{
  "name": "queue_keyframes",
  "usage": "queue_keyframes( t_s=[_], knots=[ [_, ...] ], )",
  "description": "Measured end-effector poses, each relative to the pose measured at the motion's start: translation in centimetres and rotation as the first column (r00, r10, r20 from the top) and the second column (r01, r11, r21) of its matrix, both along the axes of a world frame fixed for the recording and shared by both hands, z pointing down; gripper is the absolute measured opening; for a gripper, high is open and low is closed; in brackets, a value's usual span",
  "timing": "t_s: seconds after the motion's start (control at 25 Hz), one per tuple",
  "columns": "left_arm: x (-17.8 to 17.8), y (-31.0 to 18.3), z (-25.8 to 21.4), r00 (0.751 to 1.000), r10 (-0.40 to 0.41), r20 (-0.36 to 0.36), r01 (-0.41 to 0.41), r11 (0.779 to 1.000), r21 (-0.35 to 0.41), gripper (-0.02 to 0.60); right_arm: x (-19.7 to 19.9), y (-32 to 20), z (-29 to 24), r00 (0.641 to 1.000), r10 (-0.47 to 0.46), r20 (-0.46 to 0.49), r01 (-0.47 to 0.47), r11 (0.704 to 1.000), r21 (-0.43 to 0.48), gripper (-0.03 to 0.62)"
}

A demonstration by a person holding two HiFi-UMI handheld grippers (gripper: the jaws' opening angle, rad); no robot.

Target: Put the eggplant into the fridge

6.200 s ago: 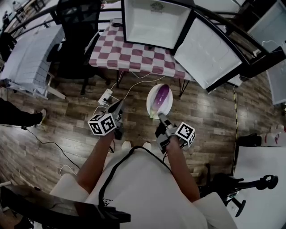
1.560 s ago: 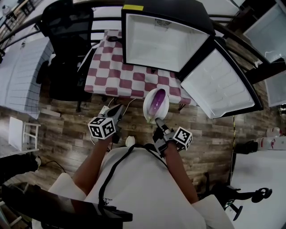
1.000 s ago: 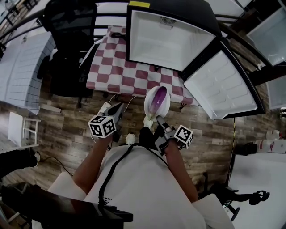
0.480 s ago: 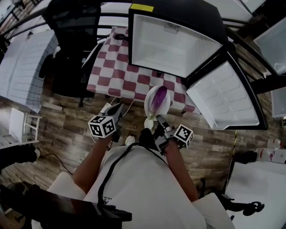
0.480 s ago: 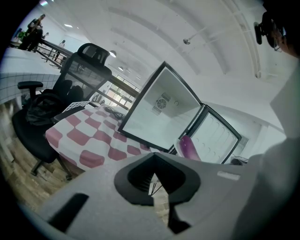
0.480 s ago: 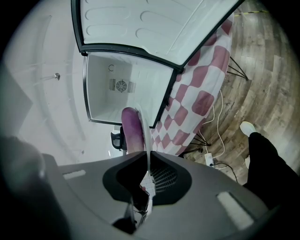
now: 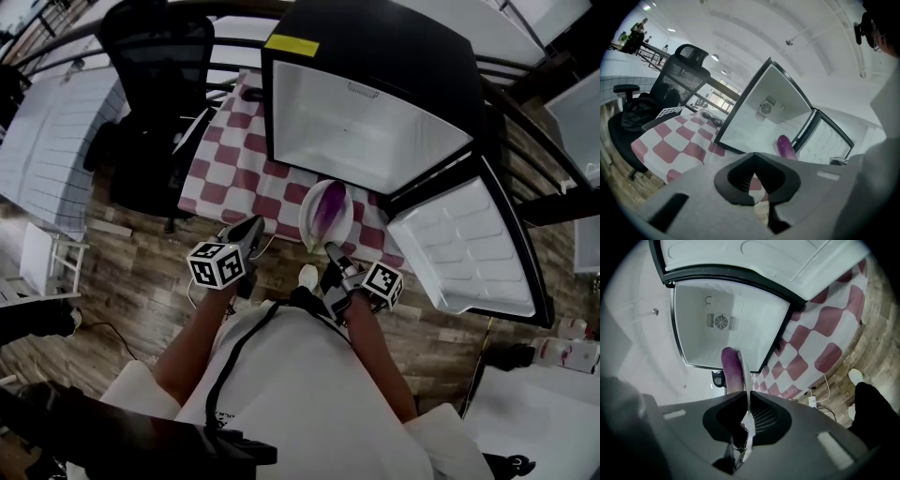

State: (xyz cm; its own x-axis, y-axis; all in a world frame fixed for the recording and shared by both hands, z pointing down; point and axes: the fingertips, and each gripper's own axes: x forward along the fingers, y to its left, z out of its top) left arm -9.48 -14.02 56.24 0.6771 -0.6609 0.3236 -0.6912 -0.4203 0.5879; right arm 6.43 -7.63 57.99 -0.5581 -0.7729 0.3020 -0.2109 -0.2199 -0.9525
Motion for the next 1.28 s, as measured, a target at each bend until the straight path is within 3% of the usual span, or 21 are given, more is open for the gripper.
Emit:
queue_keyframes(
  t_s=[0.6,1.28],
  knots=[
    [3.7,-6.4,-0.2,0.996,-0.083,0.031,0.084,0.996,-0.021,0.005,3.4,-7.8,1.0,0.994,-0.113,0.012,0.113,0.993,-0.034,0.029],
    [6.5,-9.2,1.0,0.982,-0.178,0.058,0.180,0.983,-0.030,0.005,6.4,-12.2,2.9,0.977,-0.213,0.022,0.214,0.975,-0.054,0.029]
  ],
)
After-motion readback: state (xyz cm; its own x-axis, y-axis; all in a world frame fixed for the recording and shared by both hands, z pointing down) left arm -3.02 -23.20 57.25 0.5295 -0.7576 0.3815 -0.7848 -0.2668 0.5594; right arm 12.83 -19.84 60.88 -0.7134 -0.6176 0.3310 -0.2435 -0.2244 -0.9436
